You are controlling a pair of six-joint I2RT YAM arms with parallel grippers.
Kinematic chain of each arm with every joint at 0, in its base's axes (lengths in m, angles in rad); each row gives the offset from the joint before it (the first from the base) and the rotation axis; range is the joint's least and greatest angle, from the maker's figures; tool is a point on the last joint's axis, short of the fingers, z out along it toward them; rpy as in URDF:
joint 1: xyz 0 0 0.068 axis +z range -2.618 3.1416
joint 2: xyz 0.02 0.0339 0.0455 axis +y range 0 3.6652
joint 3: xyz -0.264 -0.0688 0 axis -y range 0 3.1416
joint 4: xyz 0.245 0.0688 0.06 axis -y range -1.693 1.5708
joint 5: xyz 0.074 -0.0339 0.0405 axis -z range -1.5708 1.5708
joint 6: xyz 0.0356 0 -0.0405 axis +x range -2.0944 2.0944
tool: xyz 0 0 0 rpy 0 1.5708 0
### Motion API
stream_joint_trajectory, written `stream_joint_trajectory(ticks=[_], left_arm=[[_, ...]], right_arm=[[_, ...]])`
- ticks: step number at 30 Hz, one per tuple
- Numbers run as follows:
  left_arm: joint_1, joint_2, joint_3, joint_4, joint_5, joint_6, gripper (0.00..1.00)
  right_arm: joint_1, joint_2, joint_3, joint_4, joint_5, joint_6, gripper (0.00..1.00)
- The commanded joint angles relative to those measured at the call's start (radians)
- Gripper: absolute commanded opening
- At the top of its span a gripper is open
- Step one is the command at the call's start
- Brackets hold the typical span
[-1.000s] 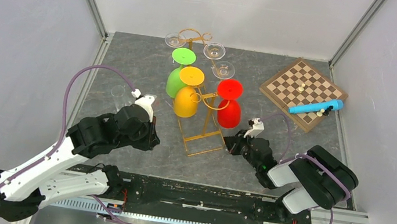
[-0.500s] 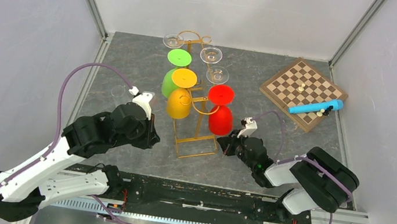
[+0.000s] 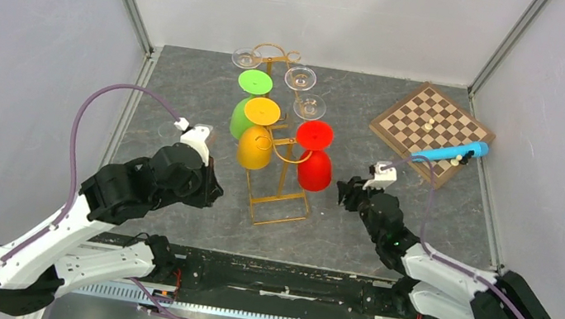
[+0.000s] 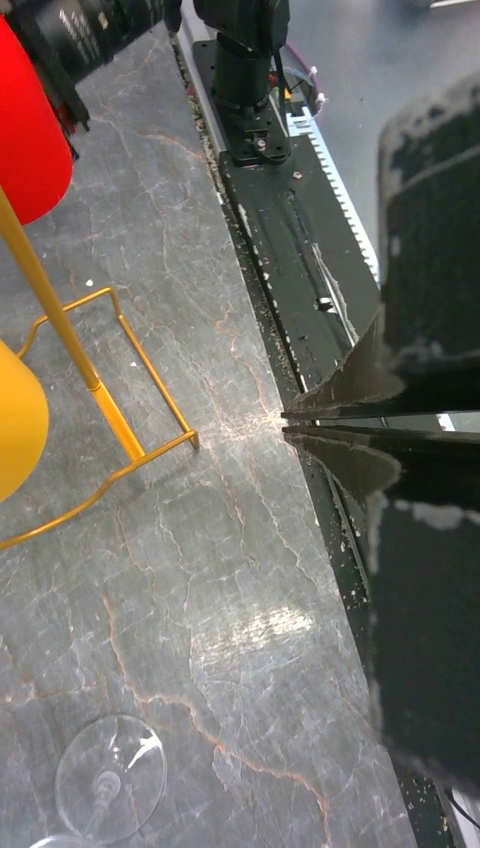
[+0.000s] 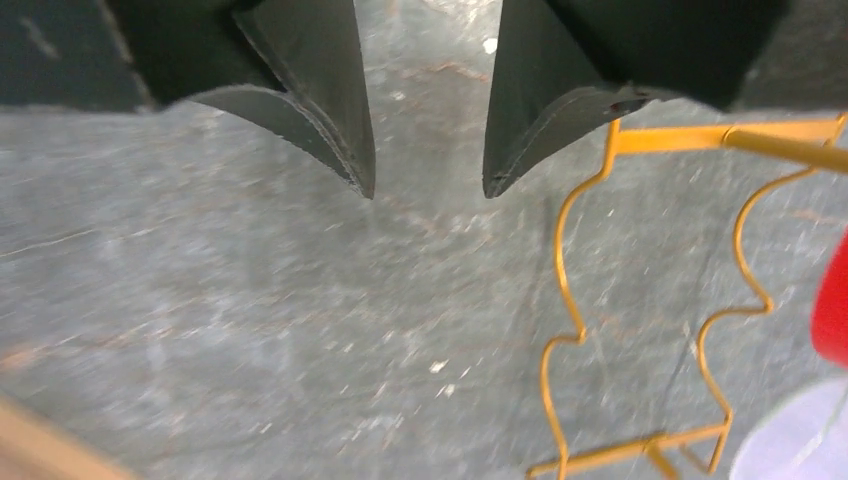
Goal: Take the wine glass off the wine glass rack
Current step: Adjust the wine rack at the center of the board, then pick up the wine glass from the wine rack.
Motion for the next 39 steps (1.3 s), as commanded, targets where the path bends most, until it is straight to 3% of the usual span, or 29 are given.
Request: stream_joint_trajectory(ticks=[1, 6, 9, 16, 24, 28, 39], left_arm=[[-0.005, -0.012, 0.051, 0.005, -0.074, -0.015, 0.14], [-0.004, -0.015, 0.064, 0.007, -0.108, -0.005, 0.30], [-0.004, -0.024, 0.067, 0.009, -0.128, -0.002, 0.39], [-0.004, -0.053, 0.072, 0.008, -0.164, 0.006, 0.59], [-0.004, -0.067, 0.077, 0.008, -0.180, 0.021, 0.64], [-0.004, -0.072, 0.075, 0.013, -0.183, 0.028, 0.72], [-0.004, -0.103, 0.056, 0.025, -0.187, 0.042, 0.73]], right_arm=[[-0.058, -0.153, 0.029, -0.139, 0.065, -0.101, 0.50], [-0.087, -0.276, 0.124, -0.309, 0.057, -0.185, 0.58], [-0.095, -0.313, 0.215, -0.437, 0.061, -0.187, 0.68], [-0.118, -0.334, 0.488, -0.709, -0.095, -0.163, 0.86], [-0.118, -0.297, 0.776, -0.907, -0.163, -0.120, 0.86], [-0.118, -0.250, 0.882, -0.985, -0.245, -0.068, 0.86], [-0.118, -0.160, 1.028, -1.031, -0.441, 0.137, 0.77]])
